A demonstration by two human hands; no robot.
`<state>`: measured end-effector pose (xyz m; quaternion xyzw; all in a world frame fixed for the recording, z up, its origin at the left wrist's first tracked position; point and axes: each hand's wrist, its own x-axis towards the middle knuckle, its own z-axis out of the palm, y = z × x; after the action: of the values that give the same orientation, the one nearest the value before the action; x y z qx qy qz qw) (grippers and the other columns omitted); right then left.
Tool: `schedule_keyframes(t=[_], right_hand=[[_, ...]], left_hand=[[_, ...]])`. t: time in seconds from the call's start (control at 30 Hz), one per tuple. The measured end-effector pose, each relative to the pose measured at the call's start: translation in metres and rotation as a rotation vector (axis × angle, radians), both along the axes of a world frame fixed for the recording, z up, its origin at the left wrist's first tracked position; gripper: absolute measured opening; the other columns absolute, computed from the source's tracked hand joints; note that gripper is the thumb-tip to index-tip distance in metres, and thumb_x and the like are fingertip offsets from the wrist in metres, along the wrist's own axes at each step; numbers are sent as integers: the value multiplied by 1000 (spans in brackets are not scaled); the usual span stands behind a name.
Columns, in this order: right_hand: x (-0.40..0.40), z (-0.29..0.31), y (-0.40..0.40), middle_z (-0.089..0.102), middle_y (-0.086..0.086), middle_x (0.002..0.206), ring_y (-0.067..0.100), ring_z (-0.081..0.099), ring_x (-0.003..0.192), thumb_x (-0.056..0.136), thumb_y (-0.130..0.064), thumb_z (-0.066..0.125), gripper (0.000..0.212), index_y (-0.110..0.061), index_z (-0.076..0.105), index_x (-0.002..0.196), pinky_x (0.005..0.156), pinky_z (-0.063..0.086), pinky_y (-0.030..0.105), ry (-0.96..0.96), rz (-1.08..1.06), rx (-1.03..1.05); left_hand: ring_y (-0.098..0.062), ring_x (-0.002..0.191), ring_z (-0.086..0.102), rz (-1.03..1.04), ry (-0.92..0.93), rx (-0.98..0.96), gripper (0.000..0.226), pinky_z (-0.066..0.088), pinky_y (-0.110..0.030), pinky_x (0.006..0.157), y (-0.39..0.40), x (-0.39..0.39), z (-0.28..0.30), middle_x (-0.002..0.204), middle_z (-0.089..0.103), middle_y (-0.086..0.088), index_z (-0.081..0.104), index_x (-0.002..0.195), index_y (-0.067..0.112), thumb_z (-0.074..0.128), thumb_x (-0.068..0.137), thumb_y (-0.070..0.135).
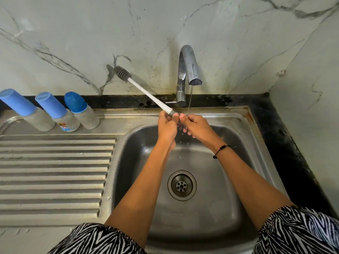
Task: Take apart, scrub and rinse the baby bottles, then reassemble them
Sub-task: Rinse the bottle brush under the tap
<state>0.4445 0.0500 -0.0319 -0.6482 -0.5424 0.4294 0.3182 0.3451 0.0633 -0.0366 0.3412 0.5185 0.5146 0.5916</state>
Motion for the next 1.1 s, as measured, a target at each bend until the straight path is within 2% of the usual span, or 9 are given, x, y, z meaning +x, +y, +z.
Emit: schedule_keyframes(t=[0.17, 0.27, 0.33, 0.4, 0.47, 0.67, 0.8, 0.9, 1.1], right_hand=[[7, -13, -10, 61, 6, 72, 15, 53, 60, 97, -11, 47, 14, -5, 59, 102, 51, 48, 20, 211, -3, -125], [4, -17, -11, 62, 9, 78, 16, 59, 64, 93, 7, 47, 26, 0, 54, 116, 59, 55, 20, 222, -7, -195], [1, -17, -7, 65, 11, 85, 20, 64, 73, 91, 3, 52, 25, 0, 57, 115, 71, 57, 28, 18, 1, -190], [-4, -15, -3, 64, 10, 91, 21, 63, 81, 90, -7, 57, 20, -5, 60, 110, 68, 51, 27, -284, 50, -151], [-8, -11, -3, 60, 10, 95, 23, 60, 84, 91, -14, 57, 23, -9, 58, 113, 66, 46, 27, -391, 83, -97], [-4, -14, -15, 60, 7, 105, 21, 59, 91, 95, -15, 49, 26, -17, 51, 121, 77, 51, 34, -223, 9, 54], [9, -26, -37, 64, 11, 97, 22, 61, 87, 97, -14, 45, 17, -14, 57, 110, 70, 50, 26, -157, -18, 19], [18, -42, -60, 67, 9, 92, 16, 59, 77, 96, -16, 47, 16, -15, 60, 105, 56, 43, 14, -153, -42, -19], [20, -51, -81, 58, 0, 80, 10, 50, 66, 92, -20, 56, 22, -23, 54, 113, 59, 42, 23, -88, -95, -4]], left_hand=[[-14, 75, 59, 97, 3, 68, 14, 53, -32, 72, 15, -12, 10, 84, 58, -8, 40, 103, 13, 47, 96, 2], [-17, 78, 60, 93, 46, 75, 18, 54, -36, 73, 14, -11, 7, 87, 58, -10, 41, 101, 17, 48, 96, 2], [-21, 86, 59, 86, 77, 67, 20, 53, -42, 84, 10, -10, 1, 91, 58, -13, 41, 102, 20, 50, 95, 3], [-24, 92, 59, 78, 87, 57, 22, 51, -41, 89, 6, -8, -4, 96, 59, -14, 42, 107, 20, 51, 95, 4], [-22, 93, 60, 71, 97, 50, 23, 51, -38, 87, 4, -6, -6, 99, 60, -14, 42, 111, 19, 52, 95, 5], [-15, 90, 59, 31, 92, 23, 19, 50, -19, 71, -2, 5, -5, 106, 58, -12, 41, 109, 17, 49, 96, 5], [-18, 86, 56, -5, -16, 20, 8, 47, -30, 80, -10, 15, -9, 85, 57, -5, 49, 99, 16, 42, 101, 13], [-16, 70, 52, 2, -101, 31, 23, 46, -27, 75, -15, 20, -8, 73, 53, -6, 52, 94, 8, 32, 104, 17], [-15, 63, 50, -18, -171, -61, 28, 48, -27, 68, -21, 33, -1, 69, 51, -6, 53, 85, 9, 33, 104, 13]])
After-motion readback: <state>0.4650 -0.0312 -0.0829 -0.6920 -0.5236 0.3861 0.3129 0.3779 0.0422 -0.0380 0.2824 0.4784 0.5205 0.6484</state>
